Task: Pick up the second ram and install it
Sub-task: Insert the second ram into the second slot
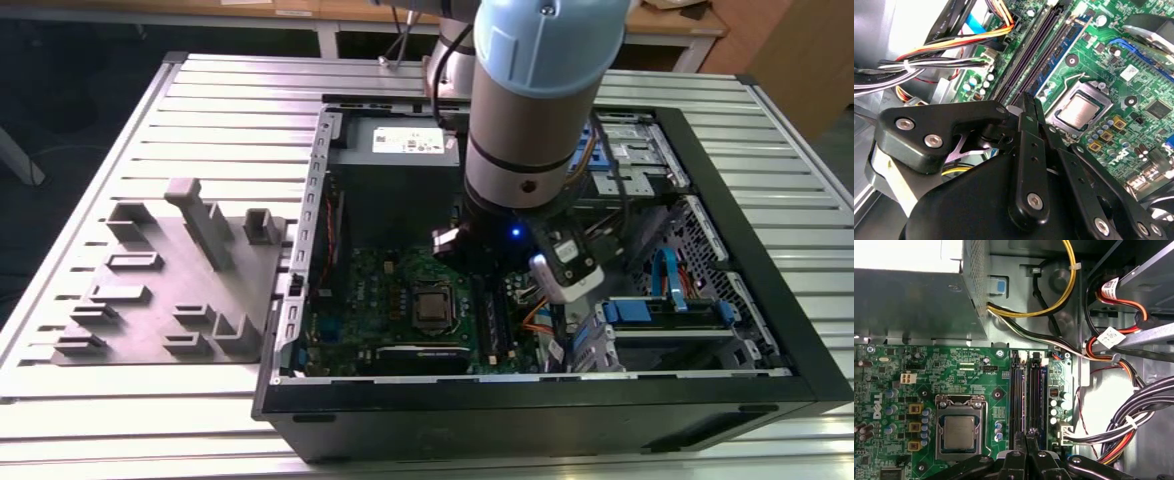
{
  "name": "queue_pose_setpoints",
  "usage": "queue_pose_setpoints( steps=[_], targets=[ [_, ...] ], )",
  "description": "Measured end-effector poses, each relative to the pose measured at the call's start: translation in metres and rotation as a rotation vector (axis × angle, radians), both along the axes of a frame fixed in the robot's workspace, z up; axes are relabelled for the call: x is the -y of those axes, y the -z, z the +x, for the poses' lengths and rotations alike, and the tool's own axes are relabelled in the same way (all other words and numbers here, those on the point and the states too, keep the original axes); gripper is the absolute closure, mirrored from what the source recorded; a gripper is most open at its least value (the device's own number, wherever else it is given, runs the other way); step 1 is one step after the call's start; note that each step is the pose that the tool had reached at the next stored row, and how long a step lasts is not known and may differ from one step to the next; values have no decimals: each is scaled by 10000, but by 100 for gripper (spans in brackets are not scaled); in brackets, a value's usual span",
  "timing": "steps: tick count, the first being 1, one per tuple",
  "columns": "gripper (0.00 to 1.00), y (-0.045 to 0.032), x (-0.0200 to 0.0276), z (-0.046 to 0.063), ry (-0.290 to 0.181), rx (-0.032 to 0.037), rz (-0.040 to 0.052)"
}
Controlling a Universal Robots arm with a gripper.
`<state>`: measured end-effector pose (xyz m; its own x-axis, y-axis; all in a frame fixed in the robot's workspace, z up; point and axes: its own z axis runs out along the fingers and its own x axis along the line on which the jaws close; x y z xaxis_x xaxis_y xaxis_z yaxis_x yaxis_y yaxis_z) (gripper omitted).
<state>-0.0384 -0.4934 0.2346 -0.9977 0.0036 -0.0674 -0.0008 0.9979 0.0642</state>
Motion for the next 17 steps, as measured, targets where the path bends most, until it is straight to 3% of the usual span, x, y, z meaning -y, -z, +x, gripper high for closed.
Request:
queue_pose_setpoints(
  steps=[17],
  targets=[
    [91,23,-20,0,1,-1,62]
  ],
)
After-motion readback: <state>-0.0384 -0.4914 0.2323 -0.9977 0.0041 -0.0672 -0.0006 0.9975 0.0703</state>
